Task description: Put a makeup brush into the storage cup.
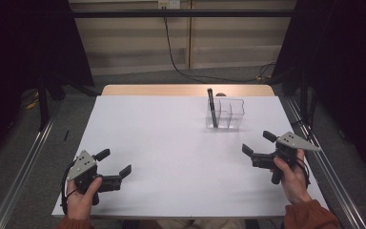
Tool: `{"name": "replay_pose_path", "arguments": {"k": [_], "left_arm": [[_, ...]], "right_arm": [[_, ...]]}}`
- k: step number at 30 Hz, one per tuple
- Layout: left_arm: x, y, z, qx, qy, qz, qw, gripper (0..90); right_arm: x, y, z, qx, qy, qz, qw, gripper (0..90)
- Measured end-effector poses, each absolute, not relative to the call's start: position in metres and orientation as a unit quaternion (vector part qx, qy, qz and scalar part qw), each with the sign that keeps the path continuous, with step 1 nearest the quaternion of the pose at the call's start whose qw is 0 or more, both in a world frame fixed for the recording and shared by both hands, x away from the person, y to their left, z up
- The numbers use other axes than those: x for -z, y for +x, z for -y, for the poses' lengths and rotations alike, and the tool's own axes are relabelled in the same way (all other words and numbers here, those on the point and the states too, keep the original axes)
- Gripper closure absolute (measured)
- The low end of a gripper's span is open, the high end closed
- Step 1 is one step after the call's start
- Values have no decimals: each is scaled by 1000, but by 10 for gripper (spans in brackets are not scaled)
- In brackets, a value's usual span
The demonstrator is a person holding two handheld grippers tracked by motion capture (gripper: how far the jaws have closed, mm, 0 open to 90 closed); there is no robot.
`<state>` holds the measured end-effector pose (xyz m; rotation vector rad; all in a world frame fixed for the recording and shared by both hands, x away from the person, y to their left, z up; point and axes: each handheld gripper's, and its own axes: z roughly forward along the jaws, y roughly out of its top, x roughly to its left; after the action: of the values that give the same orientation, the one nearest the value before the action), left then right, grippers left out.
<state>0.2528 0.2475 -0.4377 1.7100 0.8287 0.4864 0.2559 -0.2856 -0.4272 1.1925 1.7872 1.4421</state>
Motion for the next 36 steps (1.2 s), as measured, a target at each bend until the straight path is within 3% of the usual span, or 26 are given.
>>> {"name": "replay_pose_path", "arguments": {"k": [28, 36], "left_arm": [[437, 246, -247, -208, 724, -350, 557, 21], [438, 249, -249, -209, 725, -352, 553, 21]], "right_arm": [[439, 201, 309, -527, 451, -658, 293, 13], [441, 203, 312, -519, 453, -663, 292, 7]]}}
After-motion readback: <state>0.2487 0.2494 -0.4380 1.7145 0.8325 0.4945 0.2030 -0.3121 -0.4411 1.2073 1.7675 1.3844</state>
